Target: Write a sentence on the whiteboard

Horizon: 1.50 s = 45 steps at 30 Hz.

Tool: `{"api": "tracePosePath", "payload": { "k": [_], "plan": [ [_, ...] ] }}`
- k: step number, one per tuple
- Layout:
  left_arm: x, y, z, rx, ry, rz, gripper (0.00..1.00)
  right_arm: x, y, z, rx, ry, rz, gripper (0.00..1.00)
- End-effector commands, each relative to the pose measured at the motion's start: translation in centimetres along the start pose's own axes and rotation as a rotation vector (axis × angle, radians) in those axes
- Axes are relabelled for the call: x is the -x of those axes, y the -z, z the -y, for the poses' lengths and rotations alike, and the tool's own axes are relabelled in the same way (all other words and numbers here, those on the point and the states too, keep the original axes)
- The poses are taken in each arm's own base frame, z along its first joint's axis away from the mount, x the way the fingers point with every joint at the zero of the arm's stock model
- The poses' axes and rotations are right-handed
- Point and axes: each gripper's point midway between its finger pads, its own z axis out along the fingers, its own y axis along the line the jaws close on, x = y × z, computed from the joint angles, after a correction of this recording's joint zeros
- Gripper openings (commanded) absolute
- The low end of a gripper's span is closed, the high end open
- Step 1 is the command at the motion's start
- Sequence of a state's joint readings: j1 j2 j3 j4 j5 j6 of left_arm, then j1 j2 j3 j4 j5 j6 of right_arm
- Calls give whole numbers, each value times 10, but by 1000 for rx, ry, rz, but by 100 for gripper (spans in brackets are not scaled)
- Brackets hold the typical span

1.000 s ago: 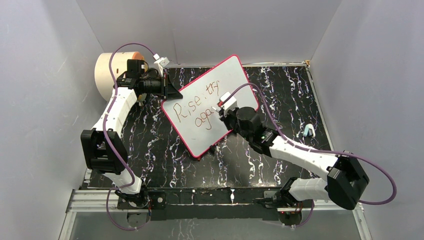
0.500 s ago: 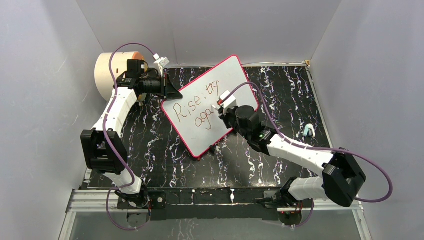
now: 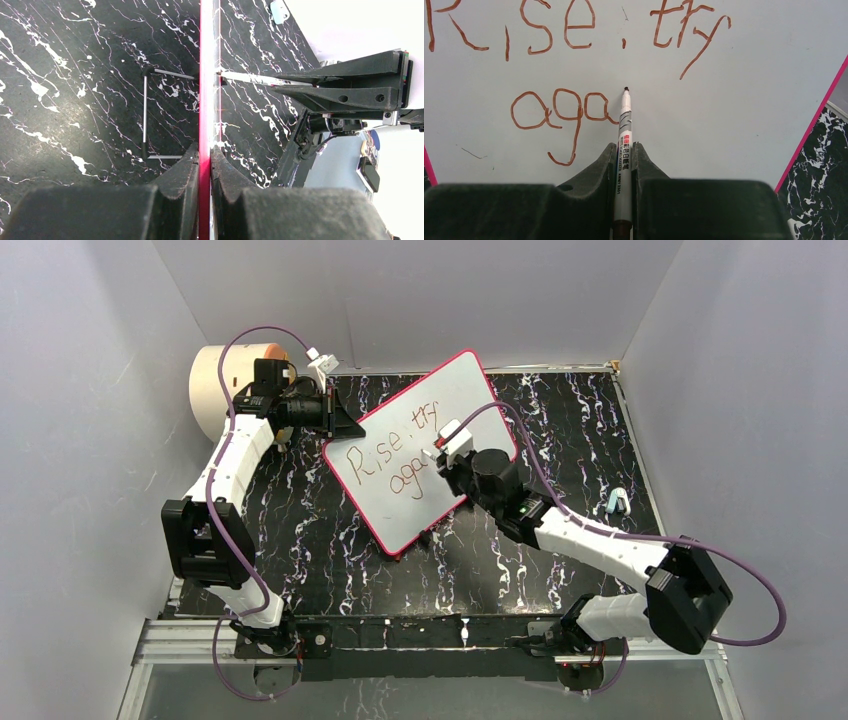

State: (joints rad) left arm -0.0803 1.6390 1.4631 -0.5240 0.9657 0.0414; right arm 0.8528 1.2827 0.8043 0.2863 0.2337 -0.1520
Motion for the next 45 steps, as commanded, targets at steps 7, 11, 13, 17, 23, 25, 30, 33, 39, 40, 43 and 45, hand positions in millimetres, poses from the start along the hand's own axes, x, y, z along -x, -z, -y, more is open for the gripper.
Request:
{"api": "tracePosePath", "payload": {
  "k": [7, 11, 13, 17, 23, 25, 30, 33, 39, 40, 43, 45],
  "plan": [
    [-29, -4, -3, 31, 48, -85, 0, 16, 17, 13, -55, -42, 53, 0],
    [-30, -4, -2, 29, 49, -86, 0, 10, 16, 8, -33, -42, 32, 0],
    [-30, -4, -2, 29, 48, -85, 0, 10, 15, 7, -27, -43, 33, 0],
    [-30, -4, -3, 29, 50, -86, 0, 10, 12, 5, -21, -43, 31, 0],
    [-30, -4, -3, 30, 50, -86, 0, 13, 8, 5, -20, -43, 42, 0],
    [-30, -4, -3, 27, 52, -87, 0, 13, 7, 5, -21, -43, 44, 0],
    [-30, -5, -3, 28, 51, -87, 0, 17, 5, 6, -29, -45, 58, 0],
    [-30, -5, -3, 27, 53, -88, 0, 20, 4, 6, -32, -43, 68, 0],
    [-30, -5, -3, 27, 50, -86, 0, 17, 1, 3, -16, -38, 55, 0],
    [-30, -5, -3, 26, 51, -86, 0, 15, 1, 2, -11, -36, 47, 0],
    [-30, -4, -3, 26, 50, -85, 0, 10, 1, 1, -8, -38, 26, 0],
    [-30, -5, -3, 27, 50, -86, 0, 6, 2, 0, -5, -38, 9, 0]
  ]
}}
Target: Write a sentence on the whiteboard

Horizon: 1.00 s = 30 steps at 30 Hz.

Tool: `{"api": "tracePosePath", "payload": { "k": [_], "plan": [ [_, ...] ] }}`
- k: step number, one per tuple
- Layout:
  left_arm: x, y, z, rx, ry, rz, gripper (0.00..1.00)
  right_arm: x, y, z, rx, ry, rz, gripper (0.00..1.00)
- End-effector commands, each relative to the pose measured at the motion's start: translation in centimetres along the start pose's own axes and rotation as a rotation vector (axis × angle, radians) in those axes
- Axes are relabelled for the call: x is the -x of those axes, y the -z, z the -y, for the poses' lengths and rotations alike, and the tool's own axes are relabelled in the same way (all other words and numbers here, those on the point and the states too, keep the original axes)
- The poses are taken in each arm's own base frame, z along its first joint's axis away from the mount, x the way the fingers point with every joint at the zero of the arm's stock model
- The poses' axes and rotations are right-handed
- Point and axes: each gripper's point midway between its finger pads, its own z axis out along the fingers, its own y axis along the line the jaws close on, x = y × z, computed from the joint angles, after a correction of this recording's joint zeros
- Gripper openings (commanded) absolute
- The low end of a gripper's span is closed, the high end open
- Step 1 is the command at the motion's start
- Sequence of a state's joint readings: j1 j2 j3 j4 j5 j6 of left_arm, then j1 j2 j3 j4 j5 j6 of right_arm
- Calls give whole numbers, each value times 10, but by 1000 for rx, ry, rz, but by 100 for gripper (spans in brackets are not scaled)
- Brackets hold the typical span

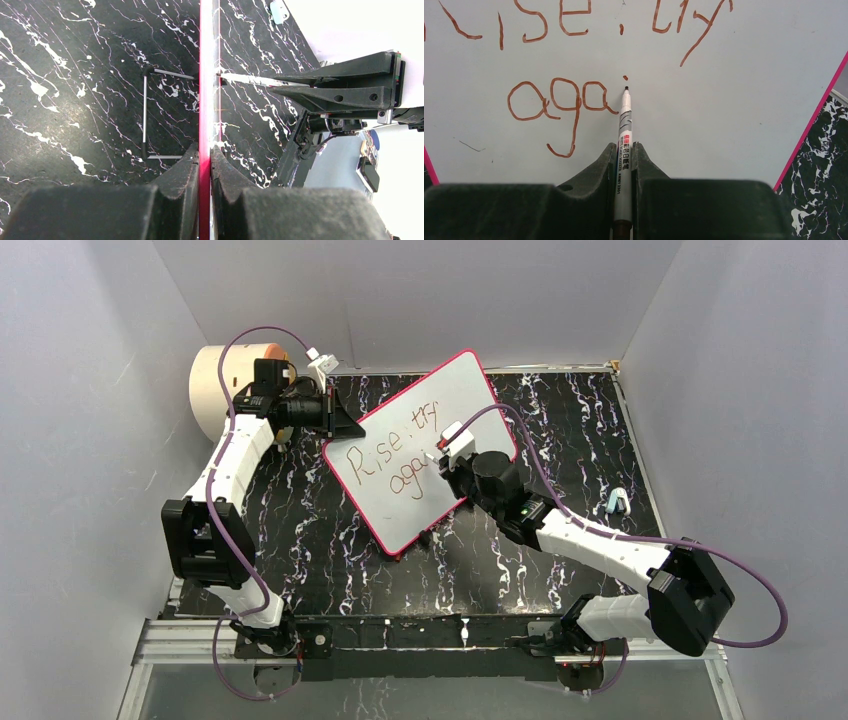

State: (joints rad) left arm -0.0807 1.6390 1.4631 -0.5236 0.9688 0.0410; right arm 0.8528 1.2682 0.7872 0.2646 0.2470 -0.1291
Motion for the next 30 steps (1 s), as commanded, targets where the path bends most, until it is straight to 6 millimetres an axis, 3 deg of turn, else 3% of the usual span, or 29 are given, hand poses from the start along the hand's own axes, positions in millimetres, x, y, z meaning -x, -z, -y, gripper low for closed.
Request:
{"api": "tracePosePath", "payload": {
  "k": [1, 17, 22, 30],
  "plan": [
    [-30, -4, -4, 30, 51, -86, 0, 12, -1, -1, 7, -18, 24, 0],
    [-30, -4, -3, 31, 50, -85, 0, -14, 11, -4, 26, -23, -83, 0],
    [-30, -4, -4, 31, 51, -87, 0, -8, 13, -1, 9, -26, -59, 0],
    [-30, -5, -4, 31, 51, -86, 0, 23, 19, 13, -50, -46, 59, 0]
  ]
}}
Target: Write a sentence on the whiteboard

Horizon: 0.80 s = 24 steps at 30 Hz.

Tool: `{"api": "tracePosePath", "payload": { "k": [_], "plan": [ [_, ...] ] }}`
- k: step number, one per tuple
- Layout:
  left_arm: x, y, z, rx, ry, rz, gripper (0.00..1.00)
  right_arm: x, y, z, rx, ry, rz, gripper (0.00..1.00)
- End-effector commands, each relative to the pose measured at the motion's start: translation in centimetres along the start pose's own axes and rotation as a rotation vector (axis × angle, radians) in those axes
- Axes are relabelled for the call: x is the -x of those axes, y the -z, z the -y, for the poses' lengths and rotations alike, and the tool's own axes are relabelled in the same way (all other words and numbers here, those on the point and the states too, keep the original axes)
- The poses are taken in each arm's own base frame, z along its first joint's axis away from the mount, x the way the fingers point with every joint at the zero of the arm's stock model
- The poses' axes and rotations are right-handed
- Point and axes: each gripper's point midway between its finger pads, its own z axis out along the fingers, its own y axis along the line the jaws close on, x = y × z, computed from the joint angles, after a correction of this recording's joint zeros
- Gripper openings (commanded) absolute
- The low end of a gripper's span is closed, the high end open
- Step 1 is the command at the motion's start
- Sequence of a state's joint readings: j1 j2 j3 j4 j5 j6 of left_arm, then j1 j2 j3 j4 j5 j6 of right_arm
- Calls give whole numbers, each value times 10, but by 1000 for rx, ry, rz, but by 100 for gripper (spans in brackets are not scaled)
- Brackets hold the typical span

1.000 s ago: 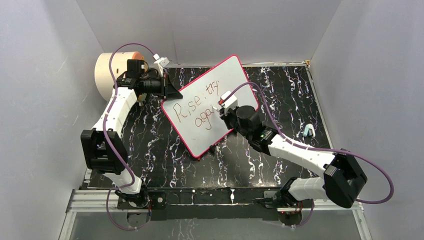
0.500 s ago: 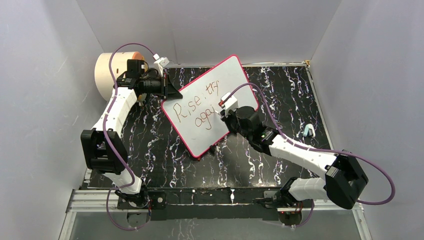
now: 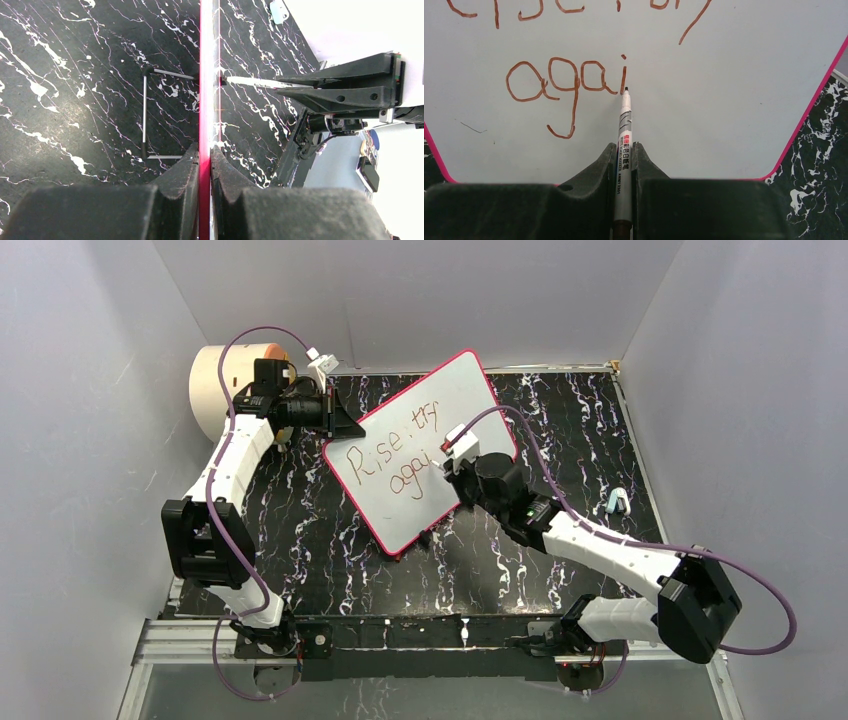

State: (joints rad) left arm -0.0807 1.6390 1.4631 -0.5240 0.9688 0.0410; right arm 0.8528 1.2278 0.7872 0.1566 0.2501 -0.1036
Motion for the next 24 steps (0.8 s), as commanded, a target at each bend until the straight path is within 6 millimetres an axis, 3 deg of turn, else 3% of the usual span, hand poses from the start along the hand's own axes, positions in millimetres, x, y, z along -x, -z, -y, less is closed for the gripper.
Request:
{"api": "tracePosePath", "payload": {
  "k": [1, 12, 24],
  "plan": [
    [-30, -5, -4, 31, 50, -86, 0, 38, 8, 14, -63, -34, 136, 0],
    [-30, -5, -5, 33, 52, -87, 0, 53, -3, 21, -78, -36, 184, 0],
    [-30, -5, -4, 28, 55, -88, 0, 52, -14, 18, -54, -32, 179, 0]
  ]
}}
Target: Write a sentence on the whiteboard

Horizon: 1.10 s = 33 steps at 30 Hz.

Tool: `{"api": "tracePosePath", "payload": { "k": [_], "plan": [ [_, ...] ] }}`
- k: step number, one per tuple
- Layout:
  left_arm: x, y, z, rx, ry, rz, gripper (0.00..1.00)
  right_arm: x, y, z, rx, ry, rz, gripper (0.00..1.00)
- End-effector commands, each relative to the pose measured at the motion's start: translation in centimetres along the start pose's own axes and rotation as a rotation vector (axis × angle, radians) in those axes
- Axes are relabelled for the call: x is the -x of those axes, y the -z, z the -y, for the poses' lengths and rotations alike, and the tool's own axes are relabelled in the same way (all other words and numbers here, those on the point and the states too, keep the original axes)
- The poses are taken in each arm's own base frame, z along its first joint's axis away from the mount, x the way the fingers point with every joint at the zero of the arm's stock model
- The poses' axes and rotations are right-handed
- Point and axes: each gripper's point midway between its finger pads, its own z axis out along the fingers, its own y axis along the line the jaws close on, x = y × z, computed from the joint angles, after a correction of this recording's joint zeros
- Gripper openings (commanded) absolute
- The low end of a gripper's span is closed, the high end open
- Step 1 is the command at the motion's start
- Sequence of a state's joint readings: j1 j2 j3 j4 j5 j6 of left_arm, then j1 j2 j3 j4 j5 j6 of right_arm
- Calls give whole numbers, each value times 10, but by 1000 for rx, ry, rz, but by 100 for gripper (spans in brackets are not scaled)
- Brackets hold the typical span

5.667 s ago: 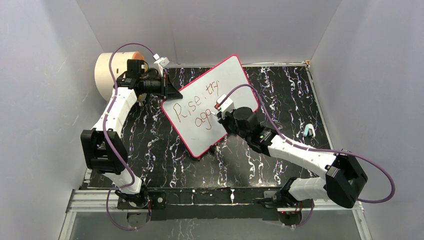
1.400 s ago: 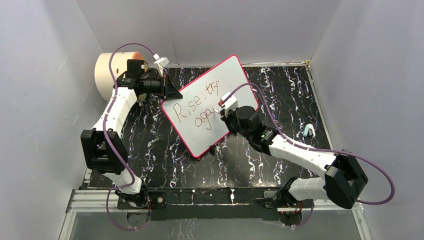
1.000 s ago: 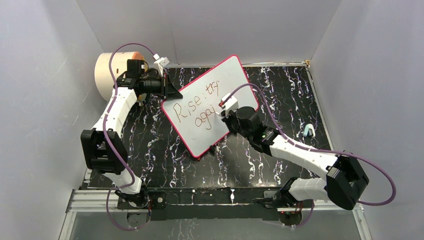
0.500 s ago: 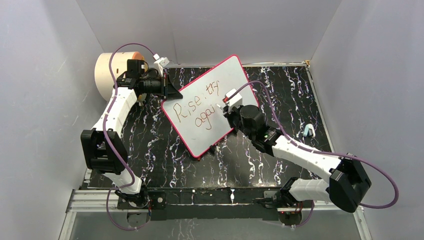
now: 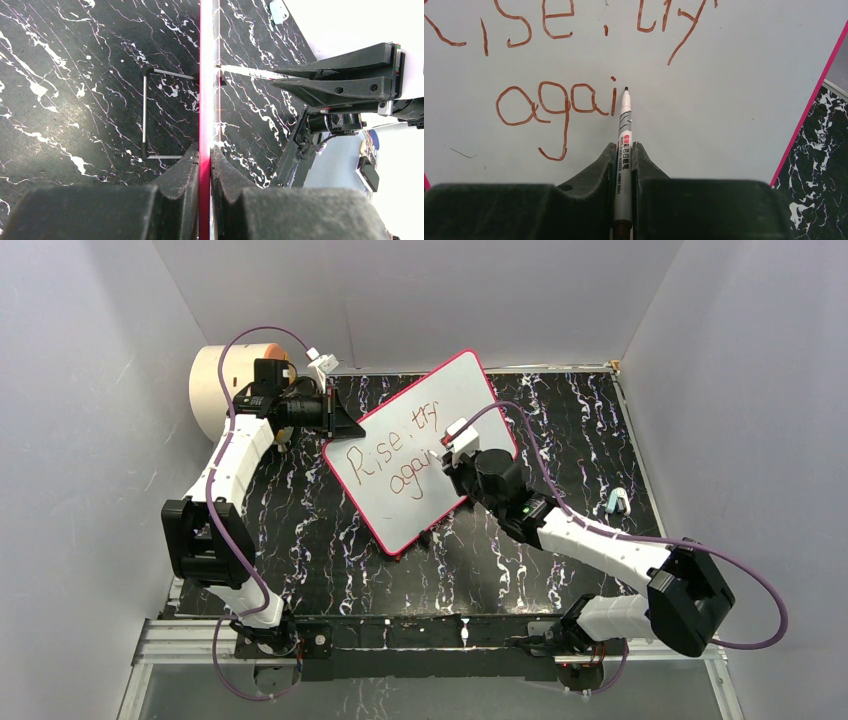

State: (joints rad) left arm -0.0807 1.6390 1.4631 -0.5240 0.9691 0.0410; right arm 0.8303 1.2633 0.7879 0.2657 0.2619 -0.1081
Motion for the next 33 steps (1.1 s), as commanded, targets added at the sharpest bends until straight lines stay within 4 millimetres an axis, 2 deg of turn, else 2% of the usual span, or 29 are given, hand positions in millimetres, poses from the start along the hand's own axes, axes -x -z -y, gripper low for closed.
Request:
{"api": "tracePosePath", "payload": {
  "k": [1, 9, 22, 33],
  "plan": [
    [-30, -5, -4, 29, 54, -87, 0, 37, -6, 6, -13, -18, 110, 0],
    [-30, -5, -4, 27, 52, -87, 0, 21, -8, 3, -3, -15, 51, 0],
    [-30, -5, -3, 26, 51, -86, 0, -14, 8, -1, 18, -31, -59, 0],
    [-30, -5, -4, 27, 52, -86, 0, -22, 12, -2, 24, -40, -81, 0]
  ]
}}
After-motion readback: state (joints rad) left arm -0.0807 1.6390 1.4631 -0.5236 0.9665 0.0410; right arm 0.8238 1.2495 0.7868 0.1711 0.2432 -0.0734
